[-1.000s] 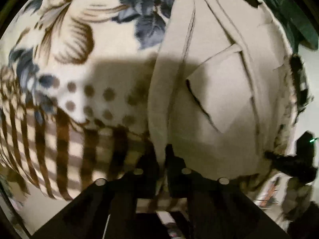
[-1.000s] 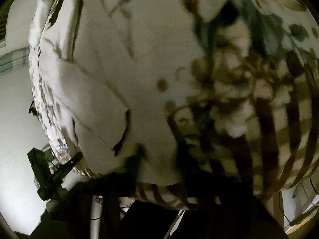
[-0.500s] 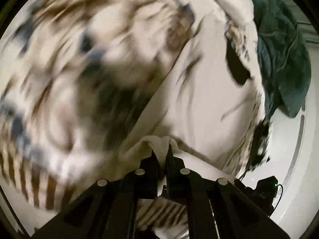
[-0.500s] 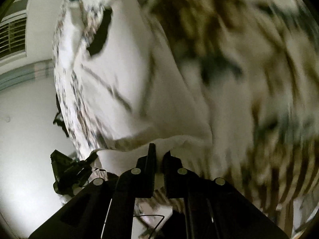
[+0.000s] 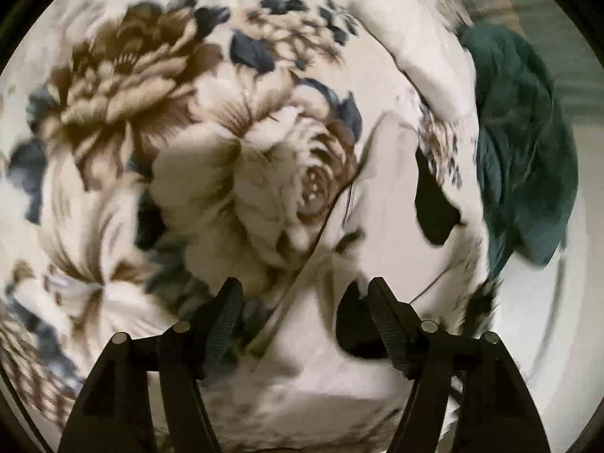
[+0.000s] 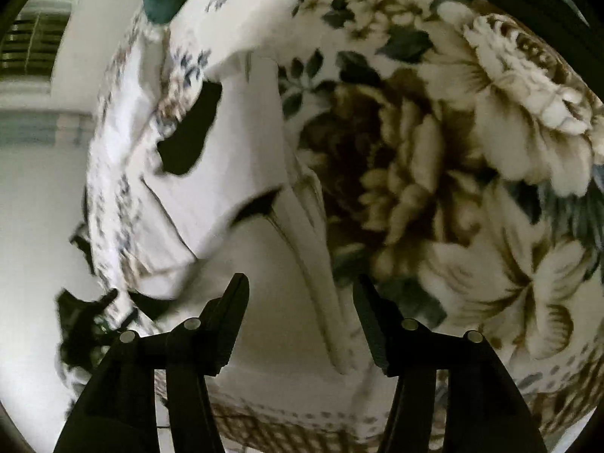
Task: Fold small clothes
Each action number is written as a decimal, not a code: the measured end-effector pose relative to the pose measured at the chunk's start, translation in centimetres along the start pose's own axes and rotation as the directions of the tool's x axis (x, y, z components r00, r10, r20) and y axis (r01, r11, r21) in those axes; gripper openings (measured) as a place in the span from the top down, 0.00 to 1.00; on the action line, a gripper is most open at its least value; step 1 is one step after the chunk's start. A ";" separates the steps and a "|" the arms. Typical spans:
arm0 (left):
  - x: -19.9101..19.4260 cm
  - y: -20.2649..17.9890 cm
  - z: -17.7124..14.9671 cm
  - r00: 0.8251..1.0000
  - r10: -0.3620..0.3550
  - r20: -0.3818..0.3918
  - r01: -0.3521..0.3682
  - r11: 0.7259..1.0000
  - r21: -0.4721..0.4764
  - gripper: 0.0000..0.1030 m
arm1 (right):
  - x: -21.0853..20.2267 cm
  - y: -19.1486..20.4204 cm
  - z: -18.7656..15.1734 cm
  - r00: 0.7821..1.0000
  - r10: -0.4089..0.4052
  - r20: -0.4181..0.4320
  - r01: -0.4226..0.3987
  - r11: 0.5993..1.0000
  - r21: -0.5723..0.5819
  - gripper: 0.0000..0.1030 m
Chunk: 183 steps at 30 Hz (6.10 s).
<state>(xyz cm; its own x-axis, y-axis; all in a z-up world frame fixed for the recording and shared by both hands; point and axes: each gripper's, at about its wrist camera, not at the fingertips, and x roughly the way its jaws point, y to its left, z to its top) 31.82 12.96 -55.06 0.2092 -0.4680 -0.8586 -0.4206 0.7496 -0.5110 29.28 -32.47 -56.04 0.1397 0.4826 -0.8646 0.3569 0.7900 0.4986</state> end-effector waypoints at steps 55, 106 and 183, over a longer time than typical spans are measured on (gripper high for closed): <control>8.8 -7.6 1.8 0.972 0.231 0.029 -0.216 0.847 0.486 0.81 | 8.5 11.4 2.5 0.922 -0.385 0.047 0.379 0.870 -0.316 1.00; 4.8 -8.8 9.6 0.989 0.145 0.033 -0.147 0.924 0.353 0.35 | 2.2 8.6 9.5 0.947 -0.308 0.095 0.318 0.939 -0.128 0.45; 4.3 -3.2 2.6 0.995 -0.002 -0.101 0.021 0.983 0.183 0.77 | -1.2 -6.2 3.2 0.999 0.042 0.011 -0.044 0.974 0.221 0.64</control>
<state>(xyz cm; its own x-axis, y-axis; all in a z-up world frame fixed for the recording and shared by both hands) 36.34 9.71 -57.23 0.1195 -0.5149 -0.8489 -0.2478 0.8125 -0.5277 29.82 -39.10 -58.32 0.1646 0.5115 -0.8434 0.5459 0.6649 0.5098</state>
